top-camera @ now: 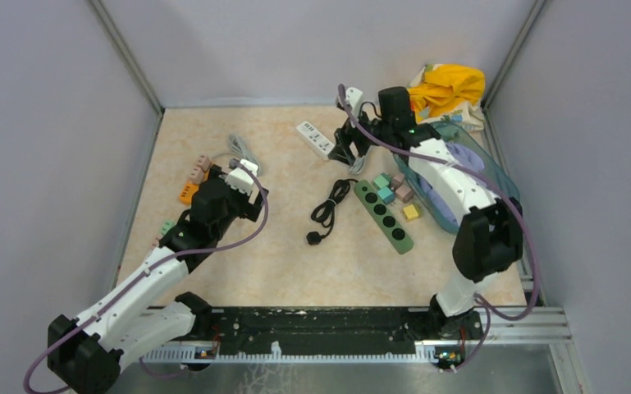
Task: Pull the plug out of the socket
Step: Place the socket at the center of the board, then pick up the socket from the center of the board.
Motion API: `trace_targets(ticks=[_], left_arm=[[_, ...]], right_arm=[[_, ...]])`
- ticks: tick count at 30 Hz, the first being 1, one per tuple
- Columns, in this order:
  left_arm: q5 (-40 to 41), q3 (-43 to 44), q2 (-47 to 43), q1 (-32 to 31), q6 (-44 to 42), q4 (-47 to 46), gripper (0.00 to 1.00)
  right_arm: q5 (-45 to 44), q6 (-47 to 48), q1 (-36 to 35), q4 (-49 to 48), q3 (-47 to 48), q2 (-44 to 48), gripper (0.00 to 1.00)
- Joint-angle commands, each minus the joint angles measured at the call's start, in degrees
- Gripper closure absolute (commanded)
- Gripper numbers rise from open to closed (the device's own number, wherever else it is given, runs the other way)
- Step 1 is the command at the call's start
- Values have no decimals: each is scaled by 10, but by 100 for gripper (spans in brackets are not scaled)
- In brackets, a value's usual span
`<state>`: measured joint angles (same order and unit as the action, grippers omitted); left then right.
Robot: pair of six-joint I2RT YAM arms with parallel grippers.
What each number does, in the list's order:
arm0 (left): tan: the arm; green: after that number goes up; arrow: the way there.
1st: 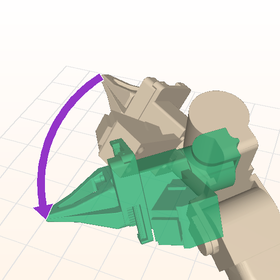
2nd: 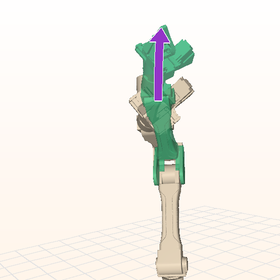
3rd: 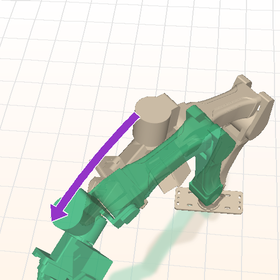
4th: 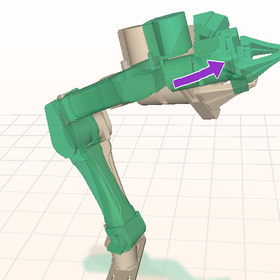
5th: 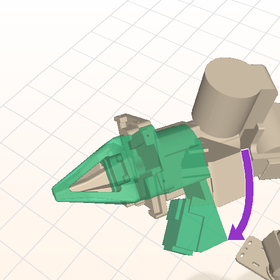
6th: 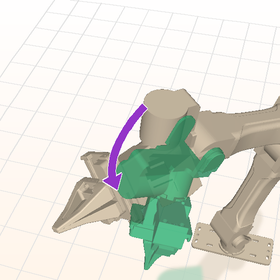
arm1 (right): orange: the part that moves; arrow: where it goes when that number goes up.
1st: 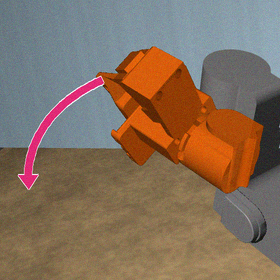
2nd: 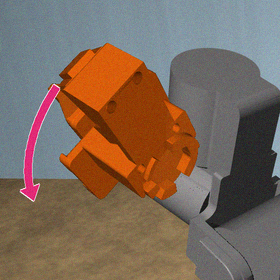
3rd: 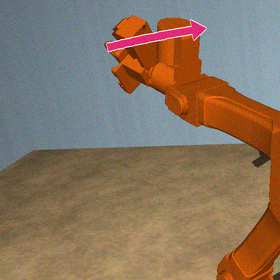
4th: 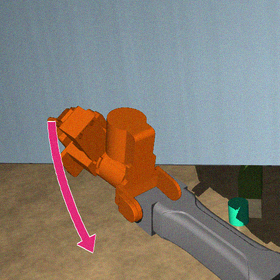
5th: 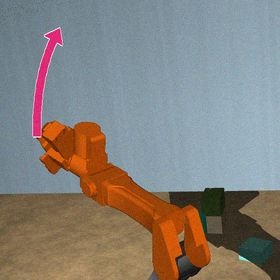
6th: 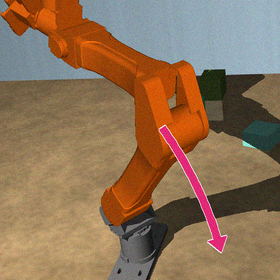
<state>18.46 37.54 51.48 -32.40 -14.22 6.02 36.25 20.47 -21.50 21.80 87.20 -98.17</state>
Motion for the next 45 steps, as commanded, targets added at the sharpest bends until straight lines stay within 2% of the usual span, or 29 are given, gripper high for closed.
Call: trace_targets(ticks=[1, 9, 14, 22, 26, 31, 36, 42, 45], left_arm=[[5, -3, 1, 3, -1, -11, 0], [15, -3, 2, 3, -1, -9, 0], [23, -4, 4, 7, -2, -11, 0], [26, -5, 8, 34, 1, -11, 0], [23, 4, 15, 56, 5, -7, 0], [-41, 39, 36, 112, 16, -14, 5], [-51, 93, 90, 181, -2, -6, 0], [-161, 181, 209, 316, 38, 39, 0], [-193, 219, 279, 337, 53, 52, 0]], right_arm=[[85, 21, 4, 15, -48, 92, 28], [158, 38, 10, 11, -164, 200, 27], [191, 31, 21, -65, -258, 257, 23], [236, 8, 25, -137, -333, 267, 23], [239, 21, 24, -137, -344, 270, 23], [245, 29, 24, -126, -341, 271, 23], [247, 36, 24, -117, -341, 277, 23], [257, 42, 24, -109, -338, 279, 23], [259, 45, 24, -108, -339, 281, 23]])
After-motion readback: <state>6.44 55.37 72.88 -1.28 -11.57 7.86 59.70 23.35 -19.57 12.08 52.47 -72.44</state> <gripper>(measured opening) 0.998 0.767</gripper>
